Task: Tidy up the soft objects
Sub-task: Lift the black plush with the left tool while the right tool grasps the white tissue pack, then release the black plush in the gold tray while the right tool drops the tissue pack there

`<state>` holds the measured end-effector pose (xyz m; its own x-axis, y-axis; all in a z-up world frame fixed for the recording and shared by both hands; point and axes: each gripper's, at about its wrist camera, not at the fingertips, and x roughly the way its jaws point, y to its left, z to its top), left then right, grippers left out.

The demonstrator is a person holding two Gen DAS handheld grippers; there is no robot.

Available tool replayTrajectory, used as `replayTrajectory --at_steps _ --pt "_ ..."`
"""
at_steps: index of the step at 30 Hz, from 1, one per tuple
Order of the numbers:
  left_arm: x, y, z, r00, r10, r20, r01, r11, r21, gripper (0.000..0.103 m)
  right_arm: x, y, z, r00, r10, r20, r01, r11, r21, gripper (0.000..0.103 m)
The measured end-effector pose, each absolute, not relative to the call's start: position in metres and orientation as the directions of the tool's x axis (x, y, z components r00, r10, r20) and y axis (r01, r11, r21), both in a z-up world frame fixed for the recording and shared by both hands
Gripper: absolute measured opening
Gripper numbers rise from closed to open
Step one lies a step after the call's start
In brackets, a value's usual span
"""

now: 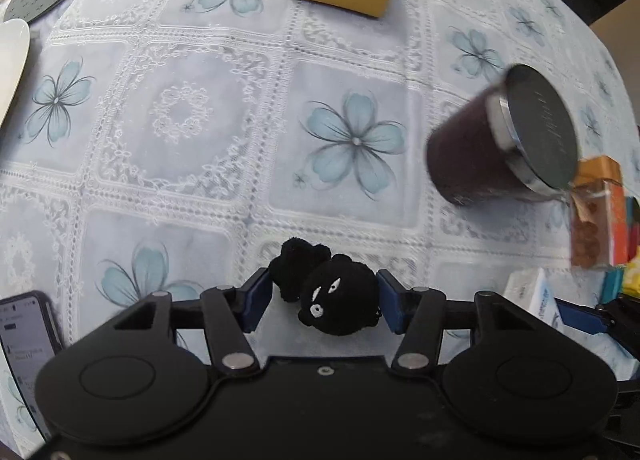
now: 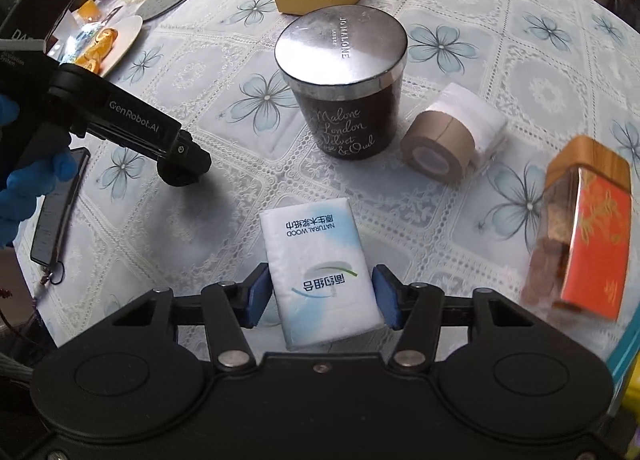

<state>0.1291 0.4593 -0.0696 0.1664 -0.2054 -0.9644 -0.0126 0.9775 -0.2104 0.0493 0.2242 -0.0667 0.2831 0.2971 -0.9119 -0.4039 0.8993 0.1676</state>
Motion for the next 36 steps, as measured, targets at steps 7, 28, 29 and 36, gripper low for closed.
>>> replayTrajectory --at_steps 7,28,29,36 --pt "0.094 0.414 -0.042 0.192 -0.165 -0.967 0.075 0.985 -0.153 0.054 0.021 0.186 -0.043 0.296 0.395 -0.869 -0.293 0.904 0.311 0.054" --pt "0.047 0.065 0.017 0.277 -0.278 -0.920 0.426 0.894 -0.142 0.054 -0.080 -0.124 0.026 0.613 0.088 -0.785 0.246 0.923 0.296 0.054" --pt "0.049 0.049 0.019 0.281 -0.283 -0.917 0.438 0.888 -0.140 0.054 -0.084 -0.137 0.025 0.610 0.064 -0.790 0.280 0.915 0.291 0.054" --pt "0.079 -0.031 0.019 0.277 -0.284 -0.918 0.470 0.873 -0.129 0.054 -0.090 -0.181 0.011 0.573 0.001 -0.820 0.371 0.892 0.260 0.054"
